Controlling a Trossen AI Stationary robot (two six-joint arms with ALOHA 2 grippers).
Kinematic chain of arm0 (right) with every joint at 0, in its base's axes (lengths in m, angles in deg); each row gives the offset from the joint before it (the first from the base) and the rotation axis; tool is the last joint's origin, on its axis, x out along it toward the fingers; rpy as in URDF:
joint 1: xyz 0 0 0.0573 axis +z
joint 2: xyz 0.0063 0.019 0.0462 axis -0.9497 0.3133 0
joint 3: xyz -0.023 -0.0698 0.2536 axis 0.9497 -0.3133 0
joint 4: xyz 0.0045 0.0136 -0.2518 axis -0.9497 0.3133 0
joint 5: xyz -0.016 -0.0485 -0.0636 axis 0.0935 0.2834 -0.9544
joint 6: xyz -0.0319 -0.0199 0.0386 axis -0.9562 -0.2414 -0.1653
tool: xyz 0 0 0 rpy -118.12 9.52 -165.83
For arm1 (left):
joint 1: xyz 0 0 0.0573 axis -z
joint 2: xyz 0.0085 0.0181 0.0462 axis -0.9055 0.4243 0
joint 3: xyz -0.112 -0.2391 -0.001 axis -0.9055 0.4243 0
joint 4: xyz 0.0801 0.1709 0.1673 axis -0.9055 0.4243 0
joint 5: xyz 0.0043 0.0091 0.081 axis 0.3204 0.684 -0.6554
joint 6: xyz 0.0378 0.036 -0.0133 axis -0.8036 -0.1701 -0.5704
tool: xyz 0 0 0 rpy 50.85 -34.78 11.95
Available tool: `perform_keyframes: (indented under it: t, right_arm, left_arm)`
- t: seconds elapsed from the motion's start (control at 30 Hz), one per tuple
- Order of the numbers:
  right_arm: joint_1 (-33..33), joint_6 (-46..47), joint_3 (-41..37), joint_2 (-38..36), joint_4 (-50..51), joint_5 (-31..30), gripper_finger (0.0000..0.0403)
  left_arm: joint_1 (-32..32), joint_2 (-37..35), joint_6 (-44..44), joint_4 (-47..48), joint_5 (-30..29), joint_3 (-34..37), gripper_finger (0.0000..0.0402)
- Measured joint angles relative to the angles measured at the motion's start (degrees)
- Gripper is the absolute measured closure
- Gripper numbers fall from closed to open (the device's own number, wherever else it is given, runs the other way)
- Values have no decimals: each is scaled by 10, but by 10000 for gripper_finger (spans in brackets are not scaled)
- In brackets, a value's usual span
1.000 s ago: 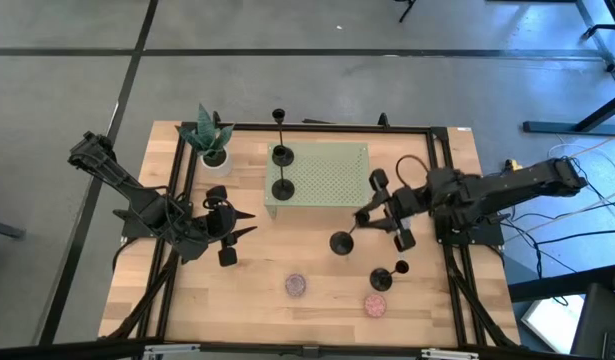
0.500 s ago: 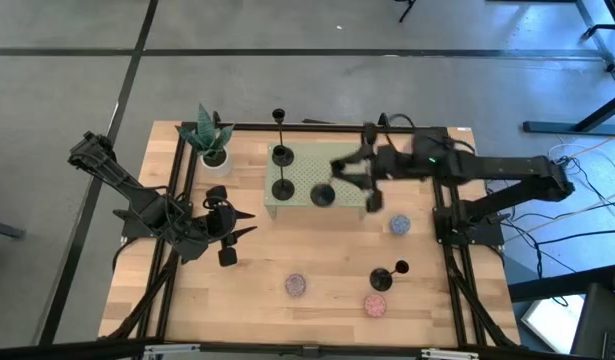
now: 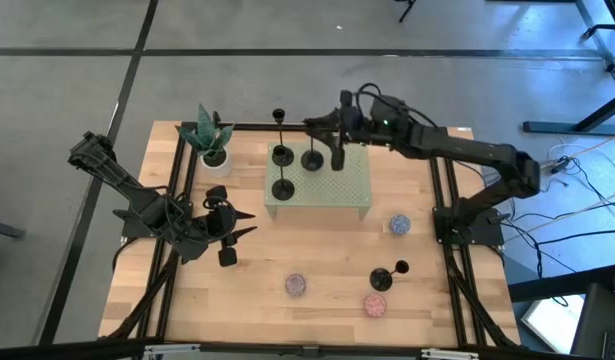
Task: Pick & Place candle stick holders
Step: Put the black candle holder on the shelf
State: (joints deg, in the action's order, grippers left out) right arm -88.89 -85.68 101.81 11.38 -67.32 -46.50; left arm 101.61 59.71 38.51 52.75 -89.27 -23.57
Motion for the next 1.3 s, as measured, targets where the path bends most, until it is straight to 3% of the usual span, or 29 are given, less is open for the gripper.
perform_keyframes:
  t: [0.2, 0.5, 1.3]
  right_arm:
    - [-34, 29, 1, 30, -18, 40, 281]
    - [-56, 28, 1, 45, -45, 45, 281]
    - [-59, 43, 1, 48, -39, 63, 281]
  left_arm:
    - [0, 0, 0, 0, 0, 0, 277]
    - [0, 0, 0, 0, 0, 0, 277]
    - [0, 0, 0, 0, 0, 0, 277]
